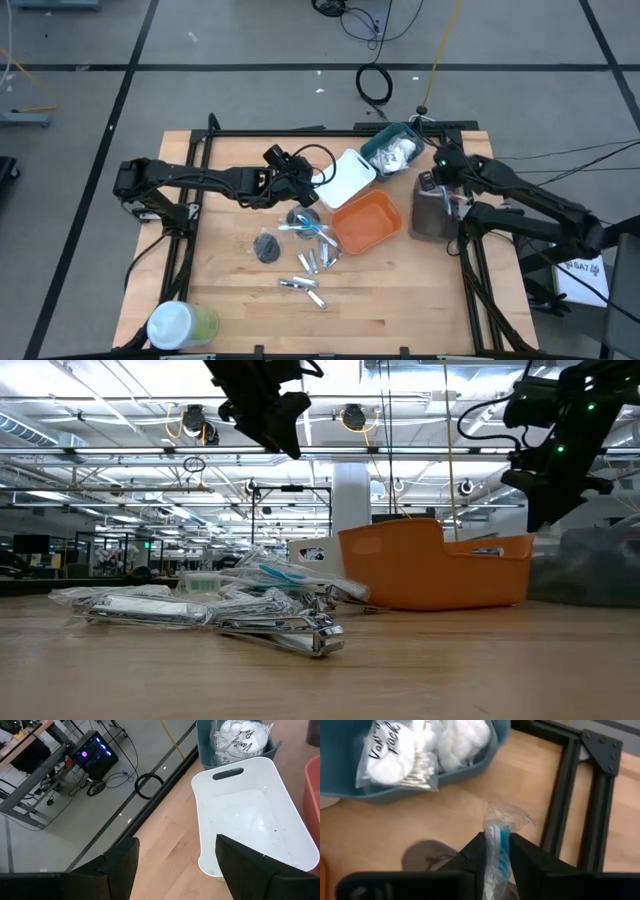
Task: Pick & Place Travel size toiletries
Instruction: Put the blue toothbrush into the black bin, then adjust the black bin
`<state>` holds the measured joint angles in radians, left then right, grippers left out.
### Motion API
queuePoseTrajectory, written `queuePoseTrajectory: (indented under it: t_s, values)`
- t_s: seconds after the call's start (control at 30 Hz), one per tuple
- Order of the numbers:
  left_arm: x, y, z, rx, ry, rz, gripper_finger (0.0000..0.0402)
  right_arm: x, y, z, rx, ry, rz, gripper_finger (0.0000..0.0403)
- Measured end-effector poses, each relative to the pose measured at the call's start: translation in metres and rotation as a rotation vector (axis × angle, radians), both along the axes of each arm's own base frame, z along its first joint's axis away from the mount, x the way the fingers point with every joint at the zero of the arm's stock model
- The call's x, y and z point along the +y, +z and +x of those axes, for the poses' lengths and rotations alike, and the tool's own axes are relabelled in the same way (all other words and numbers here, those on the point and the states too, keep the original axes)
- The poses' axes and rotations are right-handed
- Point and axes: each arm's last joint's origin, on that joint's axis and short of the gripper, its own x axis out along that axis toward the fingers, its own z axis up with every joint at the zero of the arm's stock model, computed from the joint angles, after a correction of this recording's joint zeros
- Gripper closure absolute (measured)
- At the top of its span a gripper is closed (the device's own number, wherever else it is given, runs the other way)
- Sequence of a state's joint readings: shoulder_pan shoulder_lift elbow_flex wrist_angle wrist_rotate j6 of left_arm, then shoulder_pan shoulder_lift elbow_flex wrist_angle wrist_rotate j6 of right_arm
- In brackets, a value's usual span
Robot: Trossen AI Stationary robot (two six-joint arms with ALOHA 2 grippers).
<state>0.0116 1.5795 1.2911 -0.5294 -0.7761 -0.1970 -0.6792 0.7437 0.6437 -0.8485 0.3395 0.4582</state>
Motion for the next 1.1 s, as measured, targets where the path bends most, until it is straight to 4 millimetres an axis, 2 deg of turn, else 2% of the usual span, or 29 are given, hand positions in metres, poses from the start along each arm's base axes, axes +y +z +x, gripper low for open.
queuePoseTrajectory:
  t_s: [0.23, 0.33, 0.53, 0.73, 0.93, 1.1]
  values:
    - [0.001, 0.000, 0.000, 0.002, 0.002, 0.002, 0.0144, 0.002, 0.002, -0.002, -0.015, -0.002, -0.004, 0.0325]
    - [0.001, 0.000, 0.000, 0.002, 0.002, 0.002, 0.0144, 0.002, 0.002, 0.001, -0.052, 0.061, 0.019, 0.0320]
    - [0.002, 0.000, 0.000, 0.002, 0.005, 0.002, 0.0144, 0.003, 0.001, 0.010, -0.187, 0.212, 0.089, 0.0278]
    - [0.002, 0.000, 0.000, 0.004, 0.003, 0.004, 0.0144, 0.008, -0.015, 0.011, -0.163, 0.259, 0.136, 0.0235]
    - [0.002, 0.000, 0.000, 0.010, -0.001, 0.008, 0.0144, 0.012, -0.005, 0.016, -0.263, 0.316, 0.046, 0.0211]
    - [0.002, 0.000, 0.000, 0.009, 0.000, 0.007, 0.0144, 0.020, 0.012, 0.021, -0.429, 0.504, -0.026, 0.0209]
